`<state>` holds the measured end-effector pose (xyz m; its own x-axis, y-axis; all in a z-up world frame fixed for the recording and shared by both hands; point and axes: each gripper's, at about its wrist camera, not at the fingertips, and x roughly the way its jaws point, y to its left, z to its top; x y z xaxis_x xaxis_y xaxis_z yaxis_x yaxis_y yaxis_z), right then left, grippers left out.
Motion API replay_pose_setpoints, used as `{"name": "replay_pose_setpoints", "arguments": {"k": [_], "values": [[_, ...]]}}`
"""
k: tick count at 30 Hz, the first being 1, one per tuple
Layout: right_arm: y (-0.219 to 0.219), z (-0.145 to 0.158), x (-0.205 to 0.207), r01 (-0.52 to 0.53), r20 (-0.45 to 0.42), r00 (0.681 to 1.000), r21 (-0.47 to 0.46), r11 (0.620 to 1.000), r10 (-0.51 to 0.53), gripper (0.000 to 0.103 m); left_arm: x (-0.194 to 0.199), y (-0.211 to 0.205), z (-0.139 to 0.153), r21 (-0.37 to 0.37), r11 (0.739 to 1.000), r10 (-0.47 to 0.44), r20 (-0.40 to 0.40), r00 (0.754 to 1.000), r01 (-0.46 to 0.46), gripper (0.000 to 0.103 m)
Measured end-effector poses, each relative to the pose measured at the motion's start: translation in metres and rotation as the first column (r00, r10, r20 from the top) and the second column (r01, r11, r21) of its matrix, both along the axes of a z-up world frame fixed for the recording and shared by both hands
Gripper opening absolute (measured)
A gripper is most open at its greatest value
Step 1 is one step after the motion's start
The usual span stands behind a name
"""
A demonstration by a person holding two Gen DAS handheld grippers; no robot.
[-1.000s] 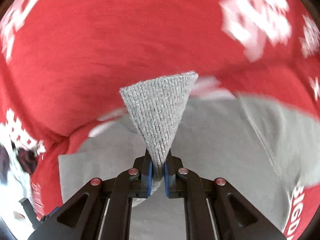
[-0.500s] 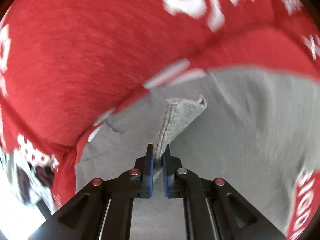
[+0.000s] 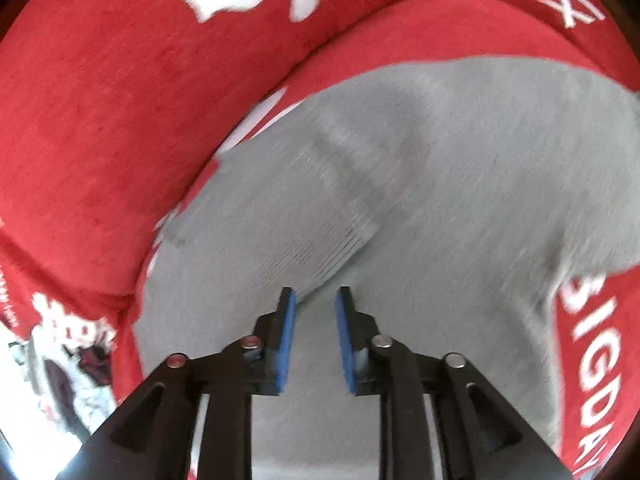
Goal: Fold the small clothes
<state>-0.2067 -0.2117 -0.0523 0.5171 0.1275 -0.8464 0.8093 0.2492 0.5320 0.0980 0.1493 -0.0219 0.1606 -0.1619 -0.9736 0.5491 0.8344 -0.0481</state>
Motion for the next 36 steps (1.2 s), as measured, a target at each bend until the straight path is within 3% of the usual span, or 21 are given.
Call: {"name": "replay_pose_setpoints", "arguments": {"k": [1,4,7,8,10,12,13,14,15,16,17,25,27,29,32,36], "values": [[0.009,0.002,0.005,-0.017,0.028,0.999,0.021,1.0,0.016,0.044,0.011,-0.007,0.0,-0.027,1.0,0.011,-0.011,1.0,-0.011,0.098],[0.057,-0.003,0.038,-0.11,0.141,0.986,0.149,0.983,0.089,0.046,0.044,-0.038,-0.013,-0.08,0.997,0.005,-0.083,0.997,-0.011,0.098],[0.113,-0.019,0.083,-0.207,0.227,0.963,0.268,0.941,0.147,0.046,0.065,-0.068,-0.035,-0.051,0.999,-0.006,-0.125,0.992,0.0,0.095],[0.129,-0.025,0.098,-0.229,0.245,0.957,0.295,0.928,0.158,0.046,0.067,-0.074,-0.039,-0.036,0.999,-0.011,-0.124,0.992,0.007,0.082],[0.152,-0.033,0.116,-0.242,0.265,0.951,0.318,0.917,0.159,0.046,0.071,-0.083,-0.05,-0.018,1.0,-0.019,-0.156,0.988,0.016,0.065],[0.167,-0.043,0.133,-0.22,0.263,0.955,0.325,0.92,0.135,0.046,0.073,-0.084,-0.049,-0.074,0.997,-0.016,-0.165,0.986,0.004,0.049],[0.171,-0.048,0.138,-0.201,0.266,0.957,0.33,0.923,0.113,0.046,0.074,-0.086,-0.047,-0.096,0.995,-0.032,-0.169,0.985,0.015,0.028],[0.173,-0.052,0.143,-0.182,0.267,0.959,0.335,0.924,0.093,0.044,0.074,-0.089,-0.044,-0.113,0.993,-0.046,-0.181,0.982,0.026,0.018],[0.175,-0.055,0.147,-0.171,0.268,0.96,0.343,0.924,0.078,0.037,0.074,-0.092,-0.042,-0.106,0.994,-0.053,-0.173,0.984,0.035,0.018],[0.176,-0.058,0.152,-0.167,0.277,0.959,0.36,0.918,0.066,0.006,0.073,-0.096,-0.038,-0.092,0.994,-0.074,-0.141,0.987,0.061,0.018],[0.178,-0.058,0.155,-0.159,0.293,0.955,0.377,0.913,0.045,0.006,0.074,-0.099,-0.034,-0.085,0.993,-0.091,-0.111,0.99,0.082,0.018],[0.19,-0.075,0.163,-0.175,0.271,0.96,0.406,0.897,0.065,0.007,0.082,-0.099,-0.027,-0.004,0.999,-0.05,0.001,0.999,0.05,0.019],[0.183,-0.058,0.156,-0.231,0.256,0.956,0.36,0.904,0.142,0.015,0.072,-0.09,-0.019,-0.01,0.999,-0.051,0.01,0.999,0.051,0.019],[0.166,-0.038,0.14,-0.268,0.242,0.948,0.269,0.925,0.204,0.034,0.062,-0.084,-0.013,-0.017,0.998,-0.056,0.004,0.998,0.056,0.019],[0.123,-0.015,0.096,-0.209,0.148,0.971,0.133,0.969,0.189,0.042,0.045,-0.074,-0.005,-0.033,0.998,-0.059,-0.016,0.998,0.058,0.019],[0.051,-0.004,0.022,-0.002,0.012,1.0,0.028,1.0,0.002,0.042,0.017,-0.062,0.001,-0.052,0.998,-0.043,-0.039,0.998,0.041,0.019]]}}
